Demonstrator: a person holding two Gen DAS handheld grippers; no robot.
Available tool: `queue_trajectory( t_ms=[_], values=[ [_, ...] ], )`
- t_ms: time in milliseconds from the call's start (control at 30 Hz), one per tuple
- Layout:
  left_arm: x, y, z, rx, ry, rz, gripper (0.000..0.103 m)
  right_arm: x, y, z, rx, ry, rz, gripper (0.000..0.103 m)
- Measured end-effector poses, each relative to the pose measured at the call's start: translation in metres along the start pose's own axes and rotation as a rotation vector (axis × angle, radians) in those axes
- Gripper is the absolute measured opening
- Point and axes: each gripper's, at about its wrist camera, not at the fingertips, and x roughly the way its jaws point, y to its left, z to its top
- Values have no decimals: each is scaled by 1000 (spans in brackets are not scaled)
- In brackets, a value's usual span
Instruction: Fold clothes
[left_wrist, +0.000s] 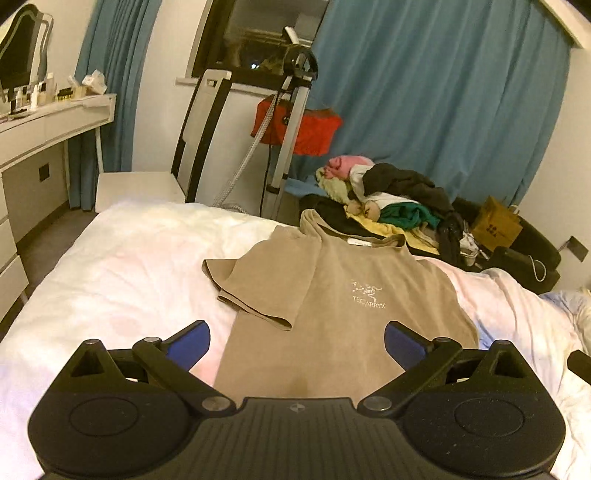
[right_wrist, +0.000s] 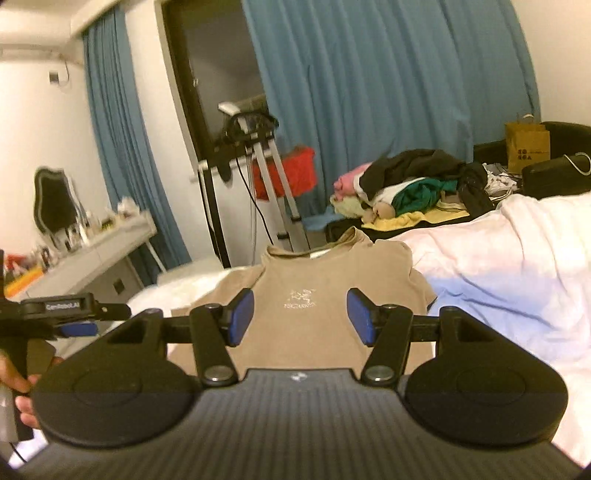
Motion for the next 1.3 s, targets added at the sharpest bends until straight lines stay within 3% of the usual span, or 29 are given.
queue_trajectory(
  t_ms=[133,200,333,533,733,867,1033,1200,1233,1300],
  values=[
    [13,5,-5,-12,43,1,100,9,-4,-17,-4,21,7,60],
    [25,4,-9,19,62,36,96,13,-5,-20,-30,27,-1,60],
    [57,0,-14,129,65,58,89,21,-16,-24,18,33,6,60],
    [106,-1,-21,287,27,80,82,47,-30,-40,68,109,-1,60],
    [143,4,-36,405,20,149,66,79,-38,-54,146,188,8,60],
    [153,5,-46,544,-56,195,63,93,-37,-61,159,216,4,60],
    [160,-3,-52,665,-131,176,61,102,-36,-70,178,255,1,60],
    [170,-13,-56,759,-153,162,58,106,-32,-75,181,278,-2,60],
    [170,-13,-54,758,-164,152,53,107,-30,-76,174,280,-4,60],
    [172,-12,-46,720,-191,142,32,107,-28,-78,162,286,-7,60]
  ],
)
